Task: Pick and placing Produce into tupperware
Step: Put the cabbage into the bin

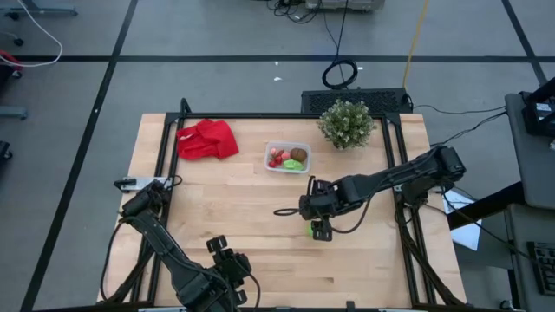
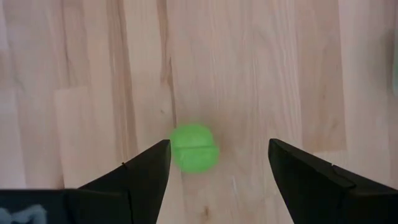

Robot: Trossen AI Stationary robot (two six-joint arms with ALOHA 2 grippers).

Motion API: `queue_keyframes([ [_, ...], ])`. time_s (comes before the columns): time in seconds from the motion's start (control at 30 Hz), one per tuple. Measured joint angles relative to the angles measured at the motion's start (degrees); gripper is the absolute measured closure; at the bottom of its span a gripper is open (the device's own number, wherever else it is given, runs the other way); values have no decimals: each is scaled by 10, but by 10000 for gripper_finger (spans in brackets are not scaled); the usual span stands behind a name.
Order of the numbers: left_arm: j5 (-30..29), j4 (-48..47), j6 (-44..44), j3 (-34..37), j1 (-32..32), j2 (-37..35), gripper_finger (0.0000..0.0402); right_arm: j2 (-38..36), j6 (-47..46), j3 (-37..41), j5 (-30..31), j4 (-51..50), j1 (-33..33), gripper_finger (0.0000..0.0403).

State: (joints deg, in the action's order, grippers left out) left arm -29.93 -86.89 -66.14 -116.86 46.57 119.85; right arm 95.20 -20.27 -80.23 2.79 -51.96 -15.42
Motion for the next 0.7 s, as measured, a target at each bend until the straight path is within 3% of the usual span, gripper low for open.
queue_keyframes([
  [0.7, 0, 0, 6, 0, 0, 0, 243, 0, 30, 0, 1, 44, 0, 140],
])
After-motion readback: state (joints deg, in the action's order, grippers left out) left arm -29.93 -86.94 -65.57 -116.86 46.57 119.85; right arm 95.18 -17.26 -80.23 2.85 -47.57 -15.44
